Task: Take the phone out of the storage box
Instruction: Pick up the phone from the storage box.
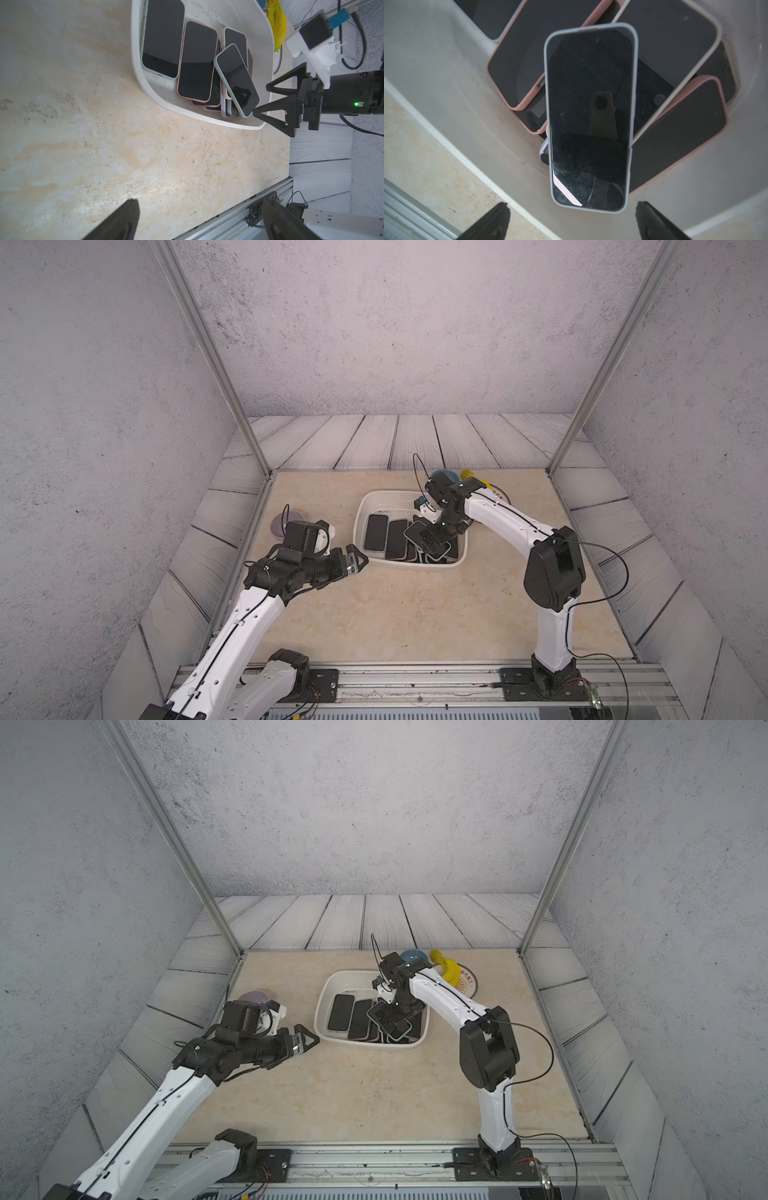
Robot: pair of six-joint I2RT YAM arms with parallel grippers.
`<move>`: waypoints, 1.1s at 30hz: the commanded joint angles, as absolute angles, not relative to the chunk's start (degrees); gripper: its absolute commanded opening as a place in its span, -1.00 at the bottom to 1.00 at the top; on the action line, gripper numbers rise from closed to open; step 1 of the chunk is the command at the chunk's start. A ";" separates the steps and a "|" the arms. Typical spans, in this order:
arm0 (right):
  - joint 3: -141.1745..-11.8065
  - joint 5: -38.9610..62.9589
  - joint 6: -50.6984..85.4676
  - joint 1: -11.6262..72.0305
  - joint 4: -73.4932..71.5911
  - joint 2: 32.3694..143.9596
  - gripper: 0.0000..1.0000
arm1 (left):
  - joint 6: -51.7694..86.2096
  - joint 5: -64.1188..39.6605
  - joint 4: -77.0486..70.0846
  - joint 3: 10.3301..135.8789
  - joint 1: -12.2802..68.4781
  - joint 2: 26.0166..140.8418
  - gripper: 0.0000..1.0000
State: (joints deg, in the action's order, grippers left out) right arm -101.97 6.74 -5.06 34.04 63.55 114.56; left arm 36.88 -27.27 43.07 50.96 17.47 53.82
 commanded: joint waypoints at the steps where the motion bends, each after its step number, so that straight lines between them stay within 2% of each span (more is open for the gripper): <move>1: -103.97 2.79 -6.16 34.46 65.61 115.70 1.00 | 35.99 -26.65 44.60 51.23 17.67 52.84 0.97; 25: -105.58 1.63 -5.20 34.89 64.61 123.63 0.99 | 35.18 -25.04 43.60 51.15 18.37 54.90 0.97; 29: -106.40 0.62 -4.33 34.91 64.60 124.78 0.83 | 35.06 -24.70 43.94 51.24 18.37 55.02 0.97; 33: -107.05 -0.08 -3.45 34.90 64.88 124.42 0.55 | 35.10 -24.49 43.74 51.23 18.37 55.28 0.97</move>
State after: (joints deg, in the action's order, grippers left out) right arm -105.62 1.30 -4.58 34.61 64.27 124.29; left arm 36.03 -25.08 43.51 50.96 17.91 54.83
